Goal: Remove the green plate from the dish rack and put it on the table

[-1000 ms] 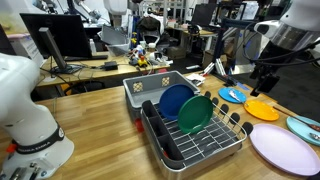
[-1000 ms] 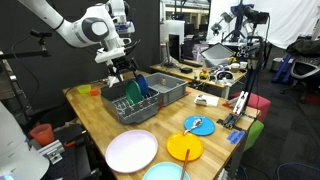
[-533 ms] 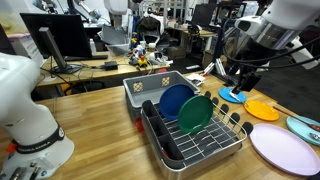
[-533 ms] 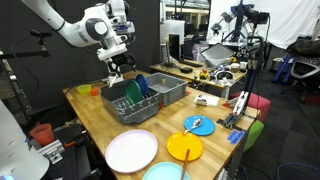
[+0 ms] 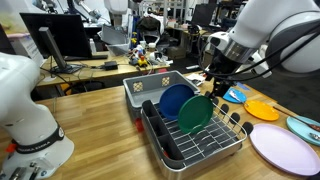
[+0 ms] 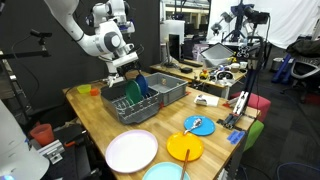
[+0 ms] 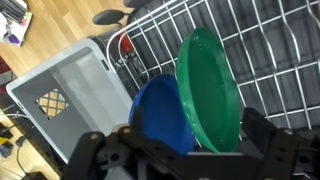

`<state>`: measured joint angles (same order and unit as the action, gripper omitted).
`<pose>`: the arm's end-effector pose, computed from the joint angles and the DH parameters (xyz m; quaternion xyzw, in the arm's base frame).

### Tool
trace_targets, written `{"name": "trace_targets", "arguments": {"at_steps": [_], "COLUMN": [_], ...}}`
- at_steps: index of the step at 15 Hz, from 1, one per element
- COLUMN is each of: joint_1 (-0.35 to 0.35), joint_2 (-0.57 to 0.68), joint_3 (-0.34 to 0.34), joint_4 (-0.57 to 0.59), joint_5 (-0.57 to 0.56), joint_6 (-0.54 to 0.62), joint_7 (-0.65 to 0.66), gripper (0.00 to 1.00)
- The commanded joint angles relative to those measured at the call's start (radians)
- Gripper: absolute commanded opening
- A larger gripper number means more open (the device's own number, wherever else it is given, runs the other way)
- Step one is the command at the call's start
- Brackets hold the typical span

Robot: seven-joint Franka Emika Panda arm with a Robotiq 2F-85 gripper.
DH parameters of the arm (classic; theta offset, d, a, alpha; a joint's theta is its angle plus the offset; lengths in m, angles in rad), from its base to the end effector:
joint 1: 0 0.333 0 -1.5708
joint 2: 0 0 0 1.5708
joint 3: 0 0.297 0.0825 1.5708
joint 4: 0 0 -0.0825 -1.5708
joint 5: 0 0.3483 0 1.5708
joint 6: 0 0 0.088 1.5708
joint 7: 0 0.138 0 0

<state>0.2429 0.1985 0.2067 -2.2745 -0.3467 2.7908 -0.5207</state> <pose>0.4861 0.2477 0.2836 0.7939 0.5827 0.1583 0.0708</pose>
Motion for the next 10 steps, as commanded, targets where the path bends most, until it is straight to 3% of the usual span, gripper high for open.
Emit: {"name": "trace_targets", "arguments": {"at_steps": [1,10], "joint_1": [-0.017,-0.002], "joint_2": [0.089,0.184], "joint_3": [0.018,-0.018], "joint_4": [0.08,0.17], "joint_5": [-0.033,-0.141], "joint_6": [0.001,0.001], "joint_7": [-0.064,-0.07], "gripper": [1.0,1.0]}}
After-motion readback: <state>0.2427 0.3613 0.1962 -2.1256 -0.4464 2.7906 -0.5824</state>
